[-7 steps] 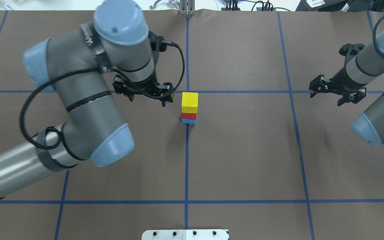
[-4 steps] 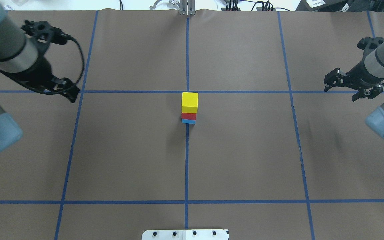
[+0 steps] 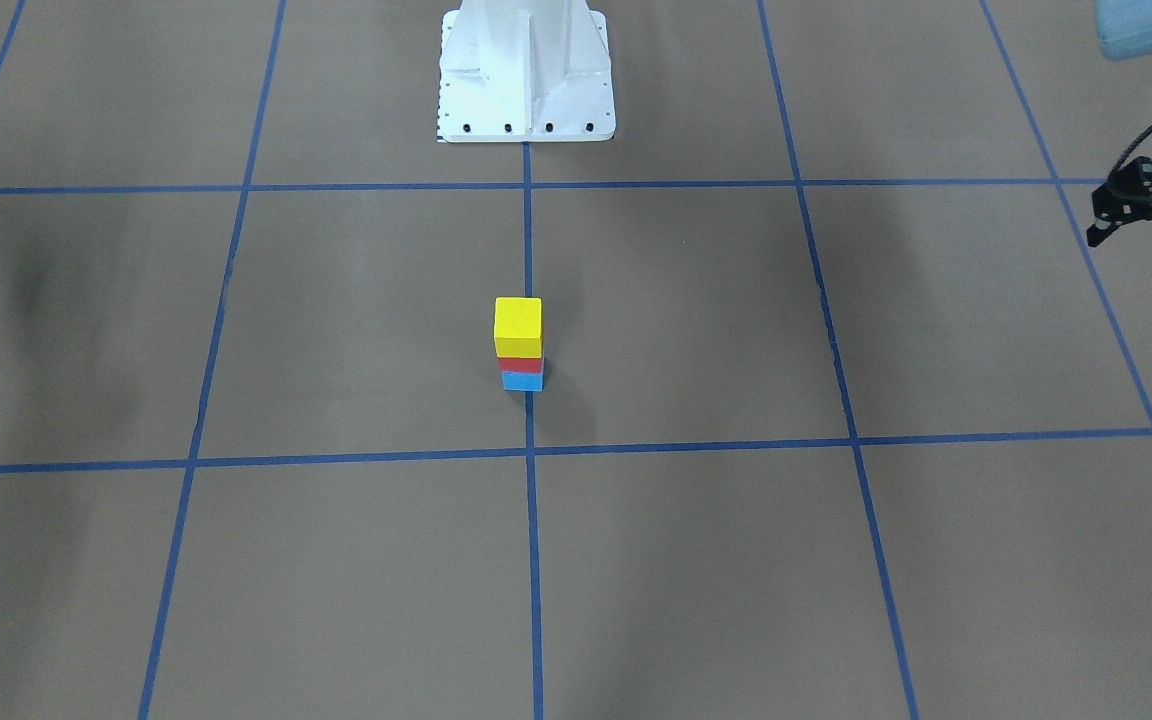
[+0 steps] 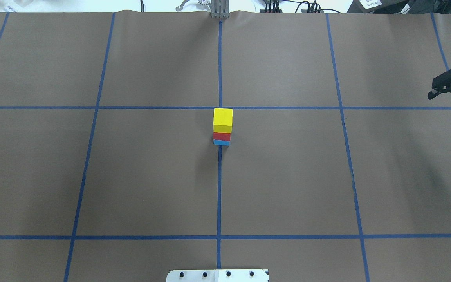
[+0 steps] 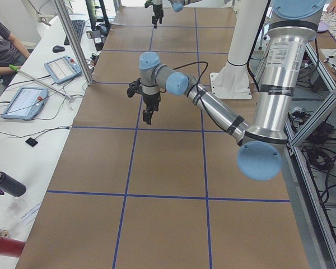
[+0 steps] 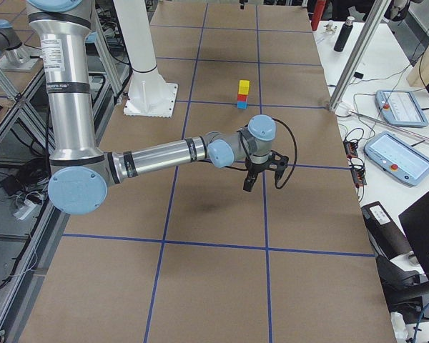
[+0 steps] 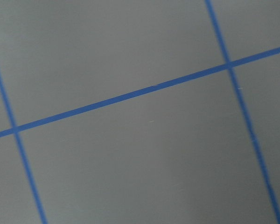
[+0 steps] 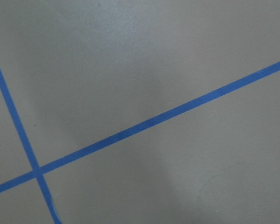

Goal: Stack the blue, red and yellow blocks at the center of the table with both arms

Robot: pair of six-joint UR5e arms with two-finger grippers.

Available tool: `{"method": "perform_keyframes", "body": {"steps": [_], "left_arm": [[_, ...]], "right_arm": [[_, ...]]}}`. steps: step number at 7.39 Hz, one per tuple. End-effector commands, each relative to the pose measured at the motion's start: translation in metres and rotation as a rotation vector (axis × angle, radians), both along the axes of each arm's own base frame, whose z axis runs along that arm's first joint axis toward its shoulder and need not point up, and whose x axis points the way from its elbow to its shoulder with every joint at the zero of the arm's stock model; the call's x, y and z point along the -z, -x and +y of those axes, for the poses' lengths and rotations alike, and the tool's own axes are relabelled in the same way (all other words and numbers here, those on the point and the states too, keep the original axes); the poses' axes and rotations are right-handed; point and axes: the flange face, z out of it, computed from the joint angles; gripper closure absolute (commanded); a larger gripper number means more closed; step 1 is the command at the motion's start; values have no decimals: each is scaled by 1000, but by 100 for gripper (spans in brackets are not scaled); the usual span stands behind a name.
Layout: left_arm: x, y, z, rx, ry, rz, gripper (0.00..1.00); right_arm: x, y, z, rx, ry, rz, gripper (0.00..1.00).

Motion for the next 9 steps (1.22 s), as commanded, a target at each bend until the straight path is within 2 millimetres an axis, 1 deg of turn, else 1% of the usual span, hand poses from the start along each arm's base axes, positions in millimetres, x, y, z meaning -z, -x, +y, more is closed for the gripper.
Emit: {"method": "perform_keyframes", "body": {"steps": [1, 2, 3, 4, 5, 6, 7, 8, 9], "left_arm": [[-61, 54, -13, 17, 32, -10, 0], [-80, 69, -16, 21, 44, -14, 0], [-105, 87, -16, 45, 85, -16, 0], [-120, 99, -13, 71, 121, -16, 0], [-125, 97, -10, 81, 149, 14, 0], [-119, 94, -9, 125, 194, 59, 0], [-122, 94, -9, 120, 197, 61, 0], [-121, 94, -9, 120, 192, 51, 0], [-118, 94, -9, 120, 178, 51, 0]], "right_arm": [[-37, -62, 15, 34, -69, 14, 0], [-50, -77, 22, 70, -80, 29, 0], [-55, -91, 25, 113, -93, 39, 0], [-56, -96, 26, 138, -87, 44, 0], [-52, -99, 29, 132, -91, 44, 0], [-52, -103, 31, 126, -92, 44, 0], [-56, -104, 33, 136, -95, 45, 0], [-61, -111, 33, 174, -139, 49, 0], [-51, -112, 31, 178, -153, 51, 0]]}}
